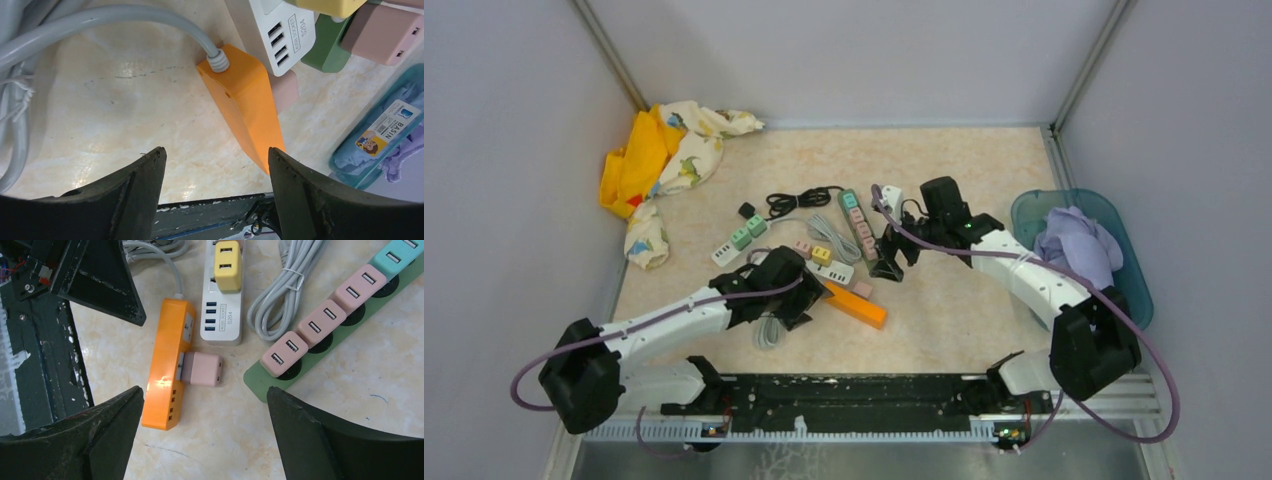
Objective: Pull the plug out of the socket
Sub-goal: Pick up the socket from the center of the board.
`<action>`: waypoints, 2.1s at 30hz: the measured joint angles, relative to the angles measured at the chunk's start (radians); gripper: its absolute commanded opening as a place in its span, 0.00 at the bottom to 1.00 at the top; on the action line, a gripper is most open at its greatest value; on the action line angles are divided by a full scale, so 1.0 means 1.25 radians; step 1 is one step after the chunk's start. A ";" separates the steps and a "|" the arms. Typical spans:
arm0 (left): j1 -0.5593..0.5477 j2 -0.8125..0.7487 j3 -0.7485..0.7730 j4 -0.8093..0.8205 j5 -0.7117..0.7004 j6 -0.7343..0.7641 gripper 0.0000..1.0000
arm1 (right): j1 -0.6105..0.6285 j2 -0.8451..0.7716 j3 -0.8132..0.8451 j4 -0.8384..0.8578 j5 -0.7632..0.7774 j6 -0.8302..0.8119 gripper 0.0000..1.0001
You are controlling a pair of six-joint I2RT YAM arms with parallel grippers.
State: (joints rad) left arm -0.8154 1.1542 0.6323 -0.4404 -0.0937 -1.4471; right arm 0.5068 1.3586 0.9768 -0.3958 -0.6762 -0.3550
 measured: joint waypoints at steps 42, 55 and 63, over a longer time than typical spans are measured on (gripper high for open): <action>-0.013 0.250 0.129 0.069 -0.012 0.072 0.00 | -0.009 -0.002 -0.007 0.048 -0.086 0.042 0.94; -0.013 -0.061 -0.225 0.455 -0.026 0.241 0.00 | -0.009 -0.003 -0.065 0.115 -0.227 0.123 0.94; -0.013 -0.130 -0.428 0.836 -0.024 0.383 0.00 | -0.009 -0.003 -0.161 0.273 -0.329 0.243 0.94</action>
State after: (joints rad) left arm -0.8318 0.9913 0.0967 0.6044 -0.1234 -0.9680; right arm 0.4961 1.3544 0.7761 -0.0544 -1.0874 -0.0513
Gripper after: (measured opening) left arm 0.443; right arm 0.939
